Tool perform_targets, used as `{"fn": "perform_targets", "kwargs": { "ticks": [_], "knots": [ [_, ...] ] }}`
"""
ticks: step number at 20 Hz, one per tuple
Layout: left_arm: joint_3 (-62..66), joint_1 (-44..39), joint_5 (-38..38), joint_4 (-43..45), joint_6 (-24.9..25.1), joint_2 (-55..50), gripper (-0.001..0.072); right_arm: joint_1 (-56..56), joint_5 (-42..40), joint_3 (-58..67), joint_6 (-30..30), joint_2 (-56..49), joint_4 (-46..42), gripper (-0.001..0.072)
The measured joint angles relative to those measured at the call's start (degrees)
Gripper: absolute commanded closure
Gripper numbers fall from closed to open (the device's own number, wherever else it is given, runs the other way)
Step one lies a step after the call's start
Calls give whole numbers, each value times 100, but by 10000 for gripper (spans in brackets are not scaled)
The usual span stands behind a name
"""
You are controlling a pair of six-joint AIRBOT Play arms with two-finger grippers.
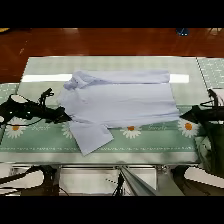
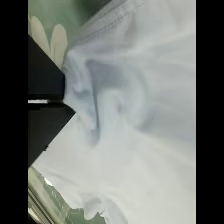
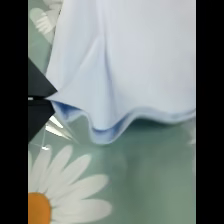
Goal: Fold the shirts.
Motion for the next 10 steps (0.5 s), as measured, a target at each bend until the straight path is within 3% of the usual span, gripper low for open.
{"fn": "perform_targets", "kwargs": {
  "ticks": [5,10],
  "knots": [
    [1093,-2,-295,-321,22,774,683,0,219,962,-98,726,1283,701],
    [3569,-2,-413,-960,31,1818,683,0,455,2439,57,1543,2640,701]
  ]
}}
